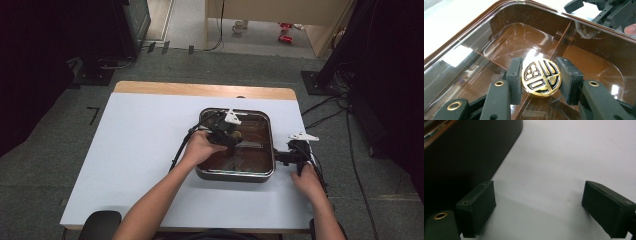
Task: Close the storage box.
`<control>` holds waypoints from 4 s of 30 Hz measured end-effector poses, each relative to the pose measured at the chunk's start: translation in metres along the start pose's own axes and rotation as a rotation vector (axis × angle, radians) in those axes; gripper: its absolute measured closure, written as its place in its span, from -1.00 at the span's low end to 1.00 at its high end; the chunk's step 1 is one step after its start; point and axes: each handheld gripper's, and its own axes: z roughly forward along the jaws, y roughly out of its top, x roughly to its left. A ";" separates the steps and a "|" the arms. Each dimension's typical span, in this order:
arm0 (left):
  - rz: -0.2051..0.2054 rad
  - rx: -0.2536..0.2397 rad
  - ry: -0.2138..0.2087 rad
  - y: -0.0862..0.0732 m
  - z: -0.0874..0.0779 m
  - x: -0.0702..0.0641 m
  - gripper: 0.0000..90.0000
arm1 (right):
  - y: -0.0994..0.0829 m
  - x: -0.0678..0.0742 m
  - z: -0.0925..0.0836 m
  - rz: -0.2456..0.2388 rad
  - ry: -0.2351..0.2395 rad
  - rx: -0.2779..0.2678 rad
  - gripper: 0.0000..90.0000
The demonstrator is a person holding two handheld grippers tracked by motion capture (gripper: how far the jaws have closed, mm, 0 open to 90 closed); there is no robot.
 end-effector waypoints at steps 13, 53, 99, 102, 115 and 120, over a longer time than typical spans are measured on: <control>0.005 0.021 -0.002 0.003 -0.003 -0.001 0.31 | 0.000 0.000 0.000 0.001 0.000 0.000 -0.75; -0.086 0.032 -0.096 0.002 -0.005 0.015 -0.06 | 0.000 0.000 0.000 -0.001 0.000 0.000 -0.75; -0.235 -0.100 0.029 -0.092 -0.118 0.021 -0.20 | 0.000 0.000 0.000 0.001 0.000 0.000 -0.75; -0.243 -0.100 0.042 -0.100 -0.124 0.020 -0.21 | 0.000 0.000 0.000 0.001 0.000 0.000 -0.75; -0.314 -0.133 0.111 -0.143 -0.147 0.022 -0.21 | 0.000 0.000 0.000 0.001 0.000 0.000 -0.75; -0.334 -0.137 0.147 -0.161 -0.150 0.023 -0.20 | 0.000 0.000 0.000 0.001 0.000 -0.001 -0.75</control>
